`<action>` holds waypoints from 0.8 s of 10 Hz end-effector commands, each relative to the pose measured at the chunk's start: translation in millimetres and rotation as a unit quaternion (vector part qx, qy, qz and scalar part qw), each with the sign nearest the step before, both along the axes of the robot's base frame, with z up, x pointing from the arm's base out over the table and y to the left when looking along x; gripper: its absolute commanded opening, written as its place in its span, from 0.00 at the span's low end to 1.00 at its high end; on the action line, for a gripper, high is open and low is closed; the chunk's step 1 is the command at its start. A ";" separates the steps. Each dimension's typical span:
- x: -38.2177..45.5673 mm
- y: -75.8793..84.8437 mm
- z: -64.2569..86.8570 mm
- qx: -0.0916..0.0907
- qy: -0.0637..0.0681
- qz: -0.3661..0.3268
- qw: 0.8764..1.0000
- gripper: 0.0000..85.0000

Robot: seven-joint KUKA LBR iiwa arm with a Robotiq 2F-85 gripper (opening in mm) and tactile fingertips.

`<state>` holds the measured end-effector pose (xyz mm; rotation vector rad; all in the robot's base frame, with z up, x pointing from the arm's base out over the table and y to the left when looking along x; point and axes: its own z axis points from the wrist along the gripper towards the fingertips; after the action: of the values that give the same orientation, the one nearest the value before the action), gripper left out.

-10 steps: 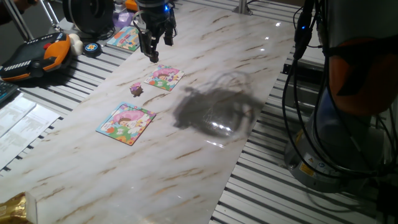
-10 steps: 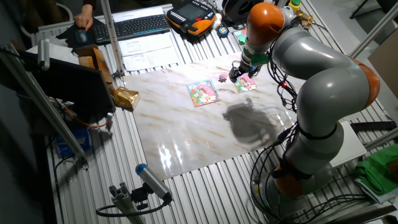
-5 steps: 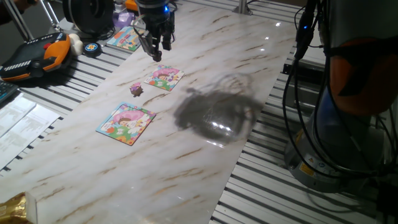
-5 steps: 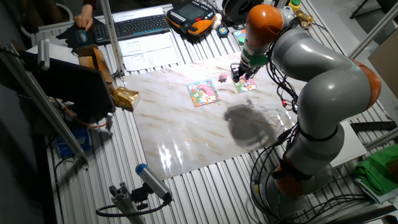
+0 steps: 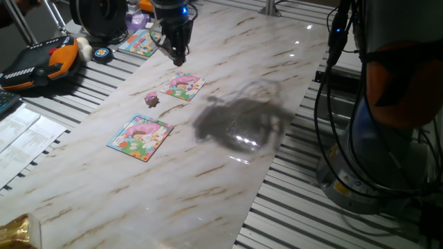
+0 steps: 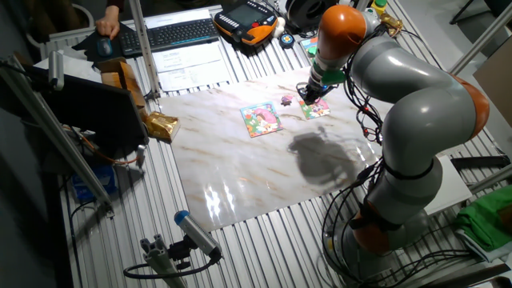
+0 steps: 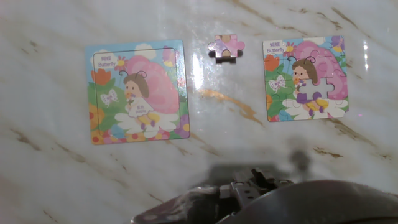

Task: Assemble one piece of a puzzle

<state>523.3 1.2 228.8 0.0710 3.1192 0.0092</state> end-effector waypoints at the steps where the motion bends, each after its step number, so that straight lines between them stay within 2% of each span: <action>1: 3.2 0.4 -3.2 0.001 0.000 0.000 1.000 0.01; 3: 13.3 2.0 -14.8 0.003 -0.002 0.000 1.000 0.01; 5: 19.3 6.4 -28.7 0.005 -0.008 -0.001 1.000 0.01; 8: 23.0 14.9 -46.5 0.006 -0.014 -0.001 1.000 0.01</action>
<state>546.3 16.3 182.4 0.0738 3.0923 0.0271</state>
